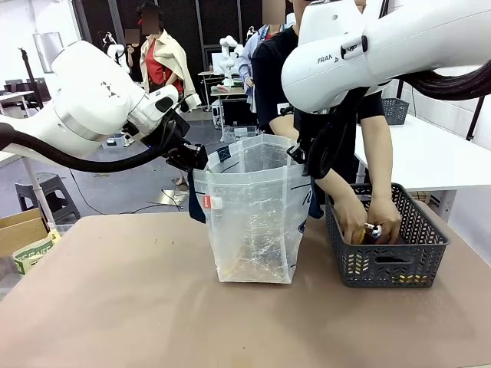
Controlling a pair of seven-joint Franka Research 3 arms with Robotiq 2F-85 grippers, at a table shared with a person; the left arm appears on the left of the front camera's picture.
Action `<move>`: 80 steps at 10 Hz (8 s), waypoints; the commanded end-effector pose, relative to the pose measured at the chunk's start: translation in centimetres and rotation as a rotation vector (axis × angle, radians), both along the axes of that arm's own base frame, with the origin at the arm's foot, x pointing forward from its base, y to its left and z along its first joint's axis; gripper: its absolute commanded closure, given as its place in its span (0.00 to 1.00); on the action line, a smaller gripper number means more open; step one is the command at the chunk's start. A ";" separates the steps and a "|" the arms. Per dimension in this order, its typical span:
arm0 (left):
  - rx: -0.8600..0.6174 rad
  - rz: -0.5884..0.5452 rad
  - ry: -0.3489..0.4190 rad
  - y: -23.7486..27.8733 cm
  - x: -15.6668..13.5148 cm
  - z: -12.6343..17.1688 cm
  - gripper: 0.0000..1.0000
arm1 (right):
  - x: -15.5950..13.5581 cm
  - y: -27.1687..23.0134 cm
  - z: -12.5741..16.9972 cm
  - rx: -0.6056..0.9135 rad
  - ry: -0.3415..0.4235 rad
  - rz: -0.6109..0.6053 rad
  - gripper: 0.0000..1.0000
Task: Transfer purchased items from the store into the shopping bag.
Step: Move the Reusable shopping bag to the right side of the table.
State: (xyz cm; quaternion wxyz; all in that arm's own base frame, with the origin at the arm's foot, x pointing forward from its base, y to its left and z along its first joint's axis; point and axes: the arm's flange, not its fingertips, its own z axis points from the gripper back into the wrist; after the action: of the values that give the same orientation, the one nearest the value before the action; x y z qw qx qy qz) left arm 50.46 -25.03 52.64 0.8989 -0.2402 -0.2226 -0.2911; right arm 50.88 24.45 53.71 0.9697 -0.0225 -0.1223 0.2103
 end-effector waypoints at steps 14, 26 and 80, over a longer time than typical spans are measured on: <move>-0.002 0.004 -0.010 0.1 0.0 0.3 1.00 | 0.1 -0.2 0.0 -0.001 0.003 -0.007 1.00; -0.002 0.004 -0.010 0.1 0.0 0.3 1.00 | 0.1 -0.2 0.0 -0.001 0.003 -0.007 1.00; -0.002 0.004 -0.010 0.1 0.0 0.3 1.00 | 0.1 -0.2 0.0 -0.001 0.003 -0.007 1.00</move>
State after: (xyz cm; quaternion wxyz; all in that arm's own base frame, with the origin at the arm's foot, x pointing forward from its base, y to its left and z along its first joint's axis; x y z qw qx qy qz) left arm 50.47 -25.04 52.60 0.8990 -0.2402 -0.2221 -0.2911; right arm 50.88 24.45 53.68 0.9697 -0.0225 -0.1219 0.2103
